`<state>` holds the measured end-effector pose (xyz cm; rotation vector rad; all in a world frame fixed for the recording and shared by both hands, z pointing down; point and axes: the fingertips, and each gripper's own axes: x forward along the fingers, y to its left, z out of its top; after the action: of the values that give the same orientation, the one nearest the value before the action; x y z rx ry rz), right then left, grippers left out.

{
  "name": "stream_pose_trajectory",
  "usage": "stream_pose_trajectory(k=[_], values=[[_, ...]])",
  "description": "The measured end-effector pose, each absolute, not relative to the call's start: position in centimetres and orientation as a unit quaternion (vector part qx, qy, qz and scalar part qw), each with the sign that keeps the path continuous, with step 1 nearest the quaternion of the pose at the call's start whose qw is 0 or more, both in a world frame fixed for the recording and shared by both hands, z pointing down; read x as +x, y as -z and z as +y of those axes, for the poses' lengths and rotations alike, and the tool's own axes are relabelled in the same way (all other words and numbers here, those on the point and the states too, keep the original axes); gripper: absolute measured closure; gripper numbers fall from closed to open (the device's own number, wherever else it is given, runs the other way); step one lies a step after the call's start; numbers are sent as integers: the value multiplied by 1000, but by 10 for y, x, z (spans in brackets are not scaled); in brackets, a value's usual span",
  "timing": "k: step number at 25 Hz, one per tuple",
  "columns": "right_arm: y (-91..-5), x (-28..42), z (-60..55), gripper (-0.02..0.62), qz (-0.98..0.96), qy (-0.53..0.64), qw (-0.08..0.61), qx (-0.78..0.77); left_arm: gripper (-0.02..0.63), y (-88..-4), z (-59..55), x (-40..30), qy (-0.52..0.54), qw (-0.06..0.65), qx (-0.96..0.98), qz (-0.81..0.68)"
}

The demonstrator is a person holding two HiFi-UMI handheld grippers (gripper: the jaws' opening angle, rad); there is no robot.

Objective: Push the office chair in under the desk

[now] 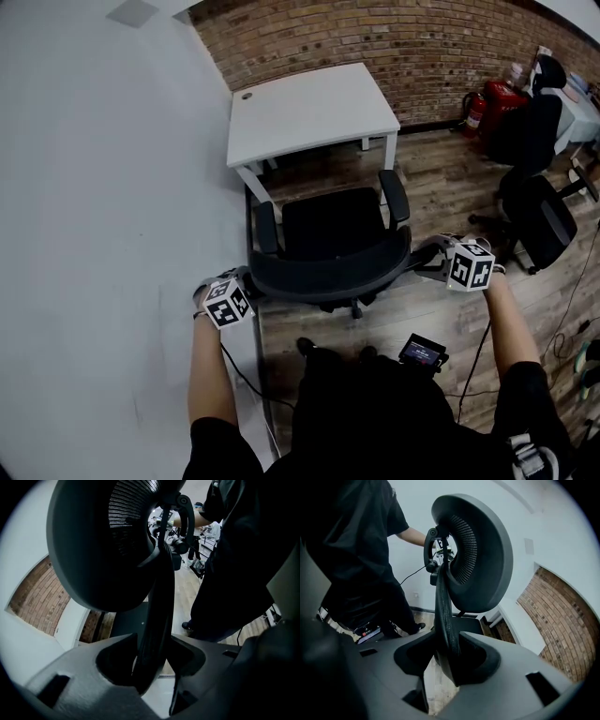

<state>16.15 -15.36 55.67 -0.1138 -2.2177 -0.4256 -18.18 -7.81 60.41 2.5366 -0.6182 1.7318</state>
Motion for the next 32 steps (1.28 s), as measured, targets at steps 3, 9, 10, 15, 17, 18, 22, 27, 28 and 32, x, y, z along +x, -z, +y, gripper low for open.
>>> stream_pose_trajectory(k=[3,9,10,15,17,18,22,27,28,32], values=[[-559,160,-158,442,-887,170,427,-49,426,-606,-82,-184,-555,7,808,-197],[-561,155,-168,443,-885,168,430,-57,426,-610,-91,-187,-561,19,807,-183],[-561,154,-171,442,-886,166,430,-56,426,-610,-94,-189,-562,20,807,-182],[-563,155,-185,440,-886,164,430,-54,426,-612,-107,-189,-562,26,808,-175],[-561,154,-191,439,-886,159,433,-57,426,-611,-112,-188,-561,30,809,-171],[-560,153,-194,439,-885,157,433,-60,426,-611,-114,-188,-562,31,809,-169],[-559,145,-206,439,-887,156,429,-64,428,-614,-128,-192,-566,24,807,-168],[-560,140,-216,436,-891,149,423,-69,437,-620,-138,-195,-572,27,805,-155],[-561,140,-219,436,-891,148,423,-70,440,-620,-141,-196,-574,26,804,-152],[-562,139,-236,434,-894,149,419,-59,446,-621,-159,-197,-574,15,804,-154]])
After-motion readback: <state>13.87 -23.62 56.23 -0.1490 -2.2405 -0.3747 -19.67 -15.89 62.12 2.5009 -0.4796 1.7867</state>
